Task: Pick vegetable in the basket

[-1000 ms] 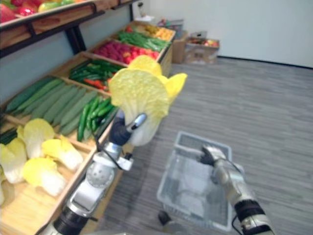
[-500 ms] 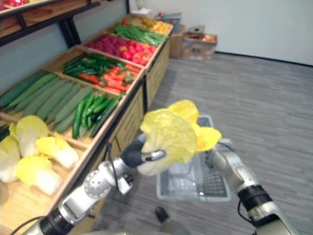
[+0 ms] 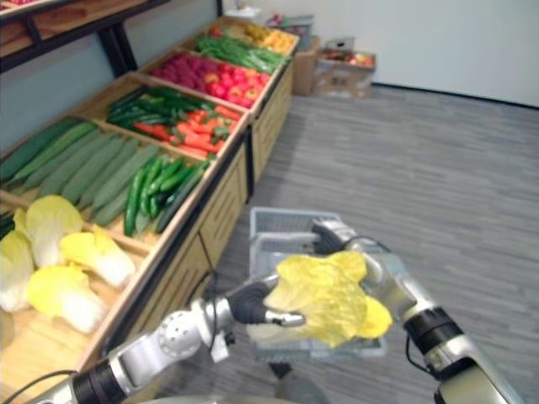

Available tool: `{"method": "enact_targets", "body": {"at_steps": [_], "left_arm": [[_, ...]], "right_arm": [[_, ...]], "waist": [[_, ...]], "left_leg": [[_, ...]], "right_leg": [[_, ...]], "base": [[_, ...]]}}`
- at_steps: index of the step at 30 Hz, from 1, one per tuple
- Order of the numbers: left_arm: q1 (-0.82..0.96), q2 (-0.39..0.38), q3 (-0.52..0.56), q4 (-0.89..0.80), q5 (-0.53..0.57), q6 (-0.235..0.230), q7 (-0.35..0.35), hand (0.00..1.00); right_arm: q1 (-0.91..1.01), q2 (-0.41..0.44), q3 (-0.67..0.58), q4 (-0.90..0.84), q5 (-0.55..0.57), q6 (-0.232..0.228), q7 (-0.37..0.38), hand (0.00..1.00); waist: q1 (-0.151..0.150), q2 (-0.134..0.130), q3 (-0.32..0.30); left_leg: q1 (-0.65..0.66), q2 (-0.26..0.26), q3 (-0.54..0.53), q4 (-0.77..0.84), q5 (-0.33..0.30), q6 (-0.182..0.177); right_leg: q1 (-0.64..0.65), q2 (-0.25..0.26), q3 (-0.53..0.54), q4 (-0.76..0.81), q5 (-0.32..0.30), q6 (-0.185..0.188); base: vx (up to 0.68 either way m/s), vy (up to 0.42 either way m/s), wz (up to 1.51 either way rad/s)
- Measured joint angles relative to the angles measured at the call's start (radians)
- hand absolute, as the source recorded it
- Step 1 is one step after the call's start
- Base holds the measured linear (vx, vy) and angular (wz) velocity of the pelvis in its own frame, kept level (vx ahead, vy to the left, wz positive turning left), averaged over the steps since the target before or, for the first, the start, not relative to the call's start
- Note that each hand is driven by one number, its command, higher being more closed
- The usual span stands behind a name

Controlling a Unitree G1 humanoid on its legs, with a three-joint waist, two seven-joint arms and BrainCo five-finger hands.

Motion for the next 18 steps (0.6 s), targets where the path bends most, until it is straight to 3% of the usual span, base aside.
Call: {"method": "enact_targets", "body": {"at_steps": [8, 18], "left_arm": [[-0.039, -0.015, -0.086, 0.135, 0.100, -0.007, -0.017, 1.00], [-0.122, -0.208, -0.059, 0.495, 0.321, -0.016, 0.035, 1.00]], "right_arm": [[-0.046, 0.058, -0.001, 0.000, 0.034, 0.006, 0.000, 1.00], [-0.063, 0.152, 0.010, -0.009, 0.082, 0.015, 0.013, 1.00]], "waist": [[-0.008, 0.000, 0.000], [-0.048, 0.000, 0.000]], "left_leg": [[-0.007, 0.001, 0.004, 0.001, -0.001, 0.002], [-0.005, 0.000, 0.010, -0.003, -0.004, 0.008]], "right_leg": [[-0.008, -0.001, 0.001, -0.002, 0.004, 0.001], [-0.008, -0.001, 0.007, -0.016, 0.004, 0.001]], "base": [[0.02, 0.060, 0.00], [0.01, 0.041, -0.01]]}}
